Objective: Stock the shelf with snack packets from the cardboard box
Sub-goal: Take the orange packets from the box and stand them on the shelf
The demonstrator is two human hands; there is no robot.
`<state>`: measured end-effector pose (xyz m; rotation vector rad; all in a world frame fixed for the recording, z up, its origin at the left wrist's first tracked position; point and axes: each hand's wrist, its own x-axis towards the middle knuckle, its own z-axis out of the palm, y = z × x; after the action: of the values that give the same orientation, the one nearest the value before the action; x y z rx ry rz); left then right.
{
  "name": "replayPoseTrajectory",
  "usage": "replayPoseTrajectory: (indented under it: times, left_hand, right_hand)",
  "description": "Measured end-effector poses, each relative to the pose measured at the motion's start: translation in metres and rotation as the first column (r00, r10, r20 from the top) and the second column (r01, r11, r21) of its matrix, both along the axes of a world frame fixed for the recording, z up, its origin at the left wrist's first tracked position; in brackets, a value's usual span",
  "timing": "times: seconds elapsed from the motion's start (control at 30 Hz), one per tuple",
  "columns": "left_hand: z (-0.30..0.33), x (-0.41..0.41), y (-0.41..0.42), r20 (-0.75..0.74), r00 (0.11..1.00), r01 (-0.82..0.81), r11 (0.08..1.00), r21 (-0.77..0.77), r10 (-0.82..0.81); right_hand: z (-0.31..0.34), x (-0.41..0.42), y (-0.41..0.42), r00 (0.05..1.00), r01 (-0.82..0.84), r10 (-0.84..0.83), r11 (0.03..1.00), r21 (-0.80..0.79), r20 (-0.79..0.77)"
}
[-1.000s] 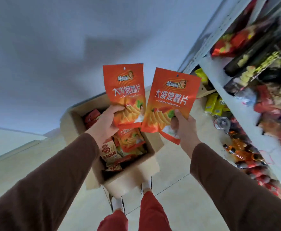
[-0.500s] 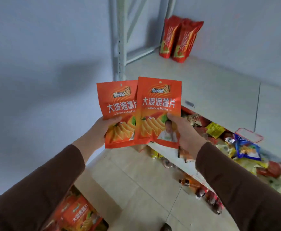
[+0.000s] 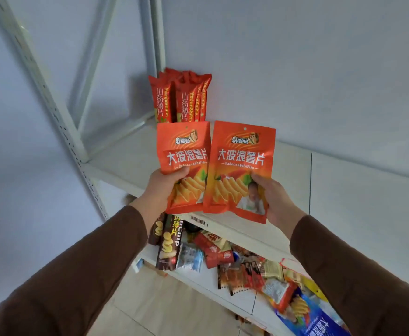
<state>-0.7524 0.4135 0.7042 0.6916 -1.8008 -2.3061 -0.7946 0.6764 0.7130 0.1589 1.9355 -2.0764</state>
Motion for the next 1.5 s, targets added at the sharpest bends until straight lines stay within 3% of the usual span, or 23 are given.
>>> replayPoseTrajectory:
  times: [0.13, 0.4, 0.73, 0.87, 1.03, 1.17, 1.3, 1.4, 1.5]
  left_hand:
    - [0.001, -0.083, -0.008, -0.011, 1.000, 0.011, 0.998, -0.057, -0.011]
    - [0.009, -0.261, -0.014, -0.061, 0.968, 0.226, 0.952, -0.207, -0.243]
    - [-0.002, -0.404, -0.008, 0.007, 0.949, 0.313, 0.938, -0.149, -0.315]
    - [-0.011, -0.432, -0.008, 0.006, 0.961, 0.276, 0.950, -0.144, -0.278]
    - [-0.023, -0.443, -0.004, -0.028, 0.999, 0.037, 0.960, -0.277, -0.046]
    - [-0.033, -0.444, -0.001, -0.044, 0.999, -0.038, 0.937, -0.348, 0.024]
    - [-0.032, -0.441, 0.002, 0.003, 0.999, -0.029, 0.921, -0.390, 0.033]
    - [-0.030, -0.430, 0.003, 0.034, 0.999, 0.009, 0.855, -0.518, 0.010]
    - [-0.025, -0.405, 0.000, 0.005, 0.997, 0.070, 0.818, -0.570, -0.082]
  right_hand:
    - [0.007, -0.052, -0.005, 0.993, 0.116, -0.117, 0.992, -0.042, -0.015]
    - [0.012, -0.157, -0.027, 0.950, 0.305, -0.310, 0.942, -0.138, -0.022]
    - [-0.010, -0.222, -0.026, 0.902, 0.429, -0.431, 0.886, -0.174, 0.029]
    - [-0.020, -0.238, -0.019, 0.895, 0.444, -0.443, 0.882, -0.157, 0.043]
    - [-0.028, -0.248, -0.016, 0.898, 0.440, -0.438, 0.887, -0.138, 0.043]
    - [-0.029, -0.254, -0.022, 0.909, 0.417, -0.415, 0.901, -0.122, 0.043]
    - [-0.028, -0.259, -0.033, 0.922, 0.387, -0.383, 0.914, -0.125, 0.053]
    - [-0.028, -0.260, -0.045, 0.934, 0.355, -0.349, 0.927, -0.118, 0.071]
    - [-0.030, -0.264, -0.063, 0.951, 0.309, -0.304, 0.947, -0.089, 0.063]
